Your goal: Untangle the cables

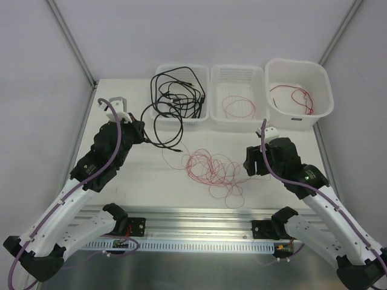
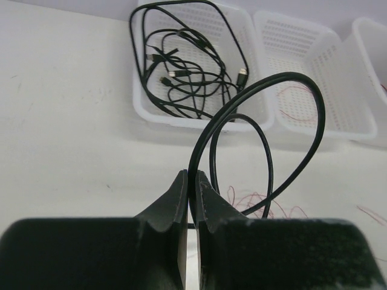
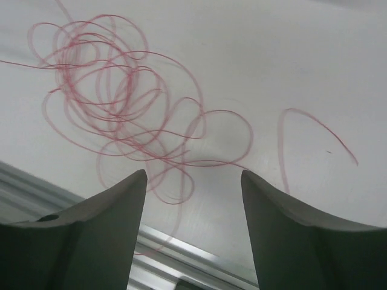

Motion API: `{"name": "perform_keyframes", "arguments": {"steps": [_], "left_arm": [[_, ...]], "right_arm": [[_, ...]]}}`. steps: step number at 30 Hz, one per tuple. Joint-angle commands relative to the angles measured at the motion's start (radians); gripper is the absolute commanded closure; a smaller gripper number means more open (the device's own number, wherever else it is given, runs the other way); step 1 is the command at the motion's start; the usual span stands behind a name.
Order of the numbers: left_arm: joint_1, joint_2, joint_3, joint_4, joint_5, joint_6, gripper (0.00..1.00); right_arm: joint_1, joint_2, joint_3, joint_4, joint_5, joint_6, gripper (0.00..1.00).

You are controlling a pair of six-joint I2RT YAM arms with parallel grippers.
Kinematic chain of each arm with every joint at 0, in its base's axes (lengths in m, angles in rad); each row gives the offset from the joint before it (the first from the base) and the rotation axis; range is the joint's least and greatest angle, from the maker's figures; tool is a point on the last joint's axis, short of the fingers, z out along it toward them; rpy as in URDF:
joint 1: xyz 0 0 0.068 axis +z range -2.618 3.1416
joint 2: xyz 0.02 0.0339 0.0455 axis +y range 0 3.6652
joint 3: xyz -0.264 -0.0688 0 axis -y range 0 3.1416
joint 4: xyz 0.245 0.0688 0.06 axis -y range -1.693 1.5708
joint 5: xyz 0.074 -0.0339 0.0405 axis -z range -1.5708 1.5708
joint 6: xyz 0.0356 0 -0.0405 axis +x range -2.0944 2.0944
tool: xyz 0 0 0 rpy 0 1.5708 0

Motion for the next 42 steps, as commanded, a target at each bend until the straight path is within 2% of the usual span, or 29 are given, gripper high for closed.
{"name": "perform_keyframes", "arguments": {"steps": [1,4,5,11,15,21,30,36,39,42], "left_arm": [[0.004,-0.011,0.064,0.029,0.137,0.023,1.0],[0.004,-0.014,0.075,0.03,0.234,-0.011,1.0],[0.002,-0.015,0.078,0.032,0.252,-0.022,1.0],[0.002,-0.012,0.09,0.038,0.352,-0.085,1.0],[0.002,-0.011,0.09,0.045,0.377,-0.103,1.0],[0.002,-0.011,0.086,0.058,0.377,-0.114,1.0],[0.002,-0.012,0.074,0.064,0.369,-0.126,1.0],[0.002,-0.011,0.067,0.082,0.386,-0.151,1.0],[0.002,-0.011,0.058,0.091,0.386,-0.154,1.0],[0.002,-0.021,0.04,0.091,0.36,-0.152,1.0]], "right_arm": [[0.0,-0.024,0.003,0.149,-0.241,0.068,0.32],[0.001,0.025,0.0,0.346,-0.349,0.198,0.31],[0.001,0.064,-0.012,0.451,-0.359,0.236,0.32],[0.003,0.193,-0.061,0.81,-0.349,0.504,0.34],[0.03,0.262,-0.075,0.981,-0.375,0.586,0.34],[0.095,0.345,-0.026,1.018,-0.369,0.596,0.34],[0.13,0.333,-0.029,1.016,-0.343,0.587,0.37],[0.156,0.394,-0.019,1.067,-0.366,0.612,0.44],[0.181,0.431,-0.002,1.081,-0.379,0.615,0.54],[0.182,0.43,-0.006,1.061,-0.383,0.591,0.78]]}}
